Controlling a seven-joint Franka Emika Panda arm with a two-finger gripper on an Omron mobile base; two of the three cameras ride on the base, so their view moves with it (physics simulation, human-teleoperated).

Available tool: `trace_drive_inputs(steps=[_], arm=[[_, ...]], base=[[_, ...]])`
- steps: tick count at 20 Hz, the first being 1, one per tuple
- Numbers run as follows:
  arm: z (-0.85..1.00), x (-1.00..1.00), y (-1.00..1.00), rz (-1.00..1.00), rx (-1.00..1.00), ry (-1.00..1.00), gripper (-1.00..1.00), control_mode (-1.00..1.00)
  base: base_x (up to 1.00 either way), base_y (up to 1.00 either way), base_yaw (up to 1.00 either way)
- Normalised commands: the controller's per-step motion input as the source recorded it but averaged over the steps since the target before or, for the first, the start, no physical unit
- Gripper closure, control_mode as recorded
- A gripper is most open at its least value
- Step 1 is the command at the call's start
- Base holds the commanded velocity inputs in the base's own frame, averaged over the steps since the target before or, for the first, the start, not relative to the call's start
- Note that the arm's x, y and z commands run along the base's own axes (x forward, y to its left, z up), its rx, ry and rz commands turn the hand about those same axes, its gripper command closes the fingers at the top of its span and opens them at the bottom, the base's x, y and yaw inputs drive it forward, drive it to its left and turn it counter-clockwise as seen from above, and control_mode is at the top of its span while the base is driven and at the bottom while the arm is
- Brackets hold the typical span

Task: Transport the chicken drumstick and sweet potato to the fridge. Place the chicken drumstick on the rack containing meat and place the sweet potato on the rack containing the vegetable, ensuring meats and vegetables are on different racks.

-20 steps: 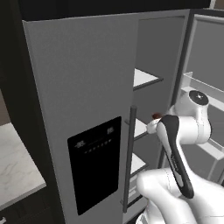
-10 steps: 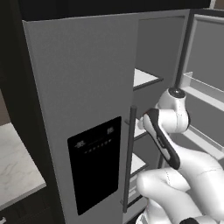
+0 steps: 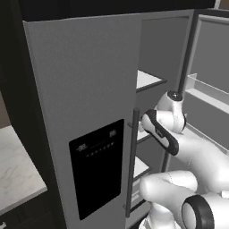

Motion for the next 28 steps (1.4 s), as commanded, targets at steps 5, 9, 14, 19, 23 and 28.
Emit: trace_drive_inputs(steps=[5,9,14,19,23,28], arm=[[-0.29,0.44,0.06,0.01,0.00,0.00,1.00,-1.00],[-0.30,0.29,0.00,0.00,-0.01,0.00,1.00,-1.00],[-0.34,0.35,0.00,0.00,0.00,0.00,1.00,-1.00],[-0.35,0.33,0.00,0.00,0.00,0.00,1.00,-1.00],[-0.31,0.43,0.00,0.00,0.00,0.00,1.00,-1.00],[-0.30,0.44,0.00,0.00,0.00,0.00,1.00,-1.00]], base=[[0.00,0.00,0.00],[0.00,0.00,0.00],[0.00,0.00,0.00],[0.00,0.00,0.00],[0.00,0.00,0.00],[0.00,0.00,0.00]])
